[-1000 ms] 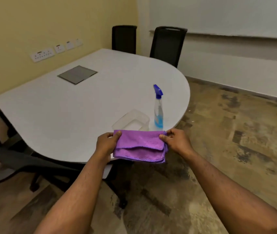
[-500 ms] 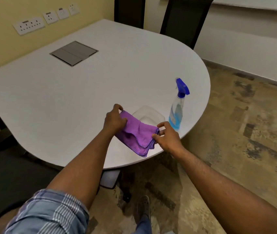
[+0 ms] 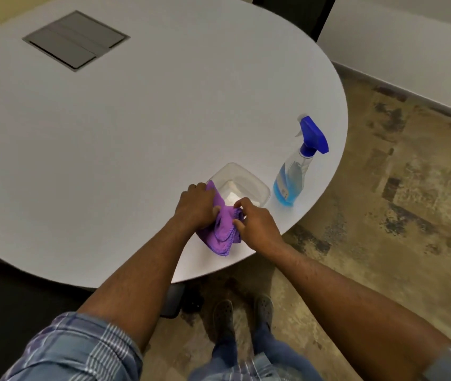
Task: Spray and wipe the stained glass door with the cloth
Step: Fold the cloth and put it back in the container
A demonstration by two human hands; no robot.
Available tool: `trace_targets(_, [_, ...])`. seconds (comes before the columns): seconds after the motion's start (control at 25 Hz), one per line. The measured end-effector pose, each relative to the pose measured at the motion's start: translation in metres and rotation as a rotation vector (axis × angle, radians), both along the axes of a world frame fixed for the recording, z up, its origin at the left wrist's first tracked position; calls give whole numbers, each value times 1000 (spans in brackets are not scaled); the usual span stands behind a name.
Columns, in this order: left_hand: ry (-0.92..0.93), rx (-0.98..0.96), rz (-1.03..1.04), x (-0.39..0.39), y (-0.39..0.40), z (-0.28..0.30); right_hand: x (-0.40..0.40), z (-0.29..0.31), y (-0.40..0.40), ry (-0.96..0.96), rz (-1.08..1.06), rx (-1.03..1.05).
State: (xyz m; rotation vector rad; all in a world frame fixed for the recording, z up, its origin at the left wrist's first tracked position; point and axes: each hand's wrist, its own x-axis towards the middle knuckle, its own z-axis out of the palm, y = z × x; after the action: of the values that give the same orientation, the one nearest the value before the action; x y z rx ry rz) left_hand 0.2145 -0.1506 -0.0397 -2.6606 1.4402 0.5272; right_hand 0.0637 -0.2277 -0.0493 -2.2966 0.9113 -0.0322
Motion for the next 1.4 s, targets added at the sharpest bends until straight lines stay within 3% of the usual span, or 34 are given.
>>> trace_targets(0.2, [-152, 68, -27, -11, 10, -22, 6, -19, -16, 93, 210, -329])
trace_targets(0.28, [-156, 37, -8, -13, 13, -25, 10, -22, -24, 81, 237, -360])
trace_targets(0.52, [-69, -199, 226, -22, 29, -29, -5, -17, -60, -513, -74, -499])
trace_targets(0.64, [4, -196, 376, -33, 44, -40, -26, -23, -75, -579, -340, -408])
trace_targets(0.8, [84, -221, 494, -46, 48, -51, -34, -28, -94, -449, -635, -243])
trace_targets(1.04, [135, -254, 505, -50, 45, -56, -18, -21, -136, -384, -550, 41])
trace_targets(1.16, [150, -263, 504, -50, 46, -56, -18, -8, -137, -381, -536, 46])
trace_targets(1.4, [163, -295, 521, -52, 46, -59, 2, 67, -110, -699, -356, -124])
